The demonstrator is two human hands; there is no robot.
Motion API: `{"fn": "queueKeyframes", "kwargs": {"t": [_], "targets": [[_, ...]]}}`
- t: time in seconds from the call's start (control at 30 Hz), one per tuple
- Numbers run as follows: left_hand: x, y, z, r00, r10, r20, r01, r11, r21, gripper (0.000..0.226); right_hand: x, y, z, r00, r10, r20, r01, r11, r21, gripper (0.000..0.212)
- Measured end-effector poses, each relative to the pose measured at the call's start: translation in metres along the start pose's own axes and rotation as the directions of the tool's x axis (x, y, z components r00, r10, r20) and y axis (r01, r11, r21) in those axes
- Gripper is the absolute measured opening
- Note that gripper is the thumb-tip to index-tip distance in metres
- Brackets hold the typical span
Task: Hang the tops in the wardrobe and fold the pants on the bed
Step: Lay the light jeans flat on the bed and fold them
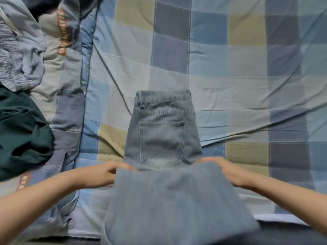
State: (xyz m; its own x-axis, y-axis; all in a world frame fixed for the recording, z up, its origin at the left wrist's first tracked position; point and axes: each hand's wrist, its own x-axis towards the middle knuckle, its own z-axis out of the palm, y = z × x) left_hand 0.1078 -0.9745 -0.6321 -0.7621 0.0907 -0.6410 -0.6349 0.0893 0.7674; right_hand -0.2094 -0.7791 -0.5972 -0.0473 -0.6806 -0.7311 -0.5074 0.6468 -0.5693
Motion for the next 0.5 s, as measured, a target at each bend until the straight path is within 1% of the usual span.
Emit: {"fn": "queueKeyframes", "kwargs": {"t": [0.03,0.07,0.1,0.13,0.17,0.2,0.27,0.3,0.33,0.4,0.47,0.5], "targets": [[-0.001,-0.011,-0.004,0.985,-0.082,-0.152,0.059,0.987,-0.150,0.033,0.005,-0.004,0.000,0.940,0.268,-0.210,-0.259,0.963,0.073,0.031],[0.001,-0.015,-0.006,0.946,-0.161,-0.281,0.084,0.959,-0.269,0.036,0.008,-0.009,0.000,0.869,0.412,-0.273,-0.371,0.909,0.190,0.045],[0.007,-0.015,-0.007,0.897,-0.221,-0.382,0.077,0.931,-0.356,0.040,0.014,-0.006,-0.004,0.900,0.390,-0.197,-0.306,0.885,0.352,0.064],[0.014,-0.007,-0.003,0.851,-0.250,-0.462,0.029,0.901,-0.434,0.039,0.019,-0.002,-0.007,0.947,0.309,-0.081,-0.228,0.831,0.507,0.065],[0.027,0.003,0.004,0.809,-0.247,-0.534,-0.036,0.885,-0.465,0.035,0.020,-0.006,-0.013,0.960,0.279,-0.026,-0.212,0.786,0.581,0.055],[0.036,0.013,0.012,0.754,-0.265,-0.601,-0.058,0.885,-0.462,0.032,0.022,-0.003,-0.015,0.958,0.288,-0.018,-0.217,0.761,0.611,0.046],[0.050,0.029,0.028,0.635,-0.296,-0.713,-0.063,0.901,-0.430,0.027,0.035,0.004,-0.005,0.929,0.358,-0.094,-0.227,0.751,0.620,0.043],[0.055,0.026,0.034,0.604,-0.322,-0.729,-0.073,0.889,-0.452,0.025,0.038,0.005,0.000,0.921,0.365,-0.135,-0.218,0.772,0.598,0.045],[0.058,0.022,0.041,0.583,-0.356,-0.730,-0.090,0.865,-0.494,0.024,0.041,0.004,0.006,0.925,0.340,-0.168,-0.194,0.804,0.563,0.044],[0.054,0.016,0.049,0.553,-0.389,-0.737,-0.133,0.831,-0.539,0.024,0.040,0.008,0.015,0.913,0.304,-0.270,-0.148,0.866,0.477,0.032],[0.048,0.019,0.055,0.554,-0.364,-0.749,-0.174,0.829,-0.532,0.023,0.032,0.018,0.015,0.889,0.274,-0.368,-0.087,0.888,0.452,0.022],[0.047,0.016,0.060,0.564,-0.362,-0.742,-0.170,0.829,-0.533,0.023,0.028,0.021,0.018,0.884,0.274,-0.380,-0.077,0.885,0.459,0.020]]}}
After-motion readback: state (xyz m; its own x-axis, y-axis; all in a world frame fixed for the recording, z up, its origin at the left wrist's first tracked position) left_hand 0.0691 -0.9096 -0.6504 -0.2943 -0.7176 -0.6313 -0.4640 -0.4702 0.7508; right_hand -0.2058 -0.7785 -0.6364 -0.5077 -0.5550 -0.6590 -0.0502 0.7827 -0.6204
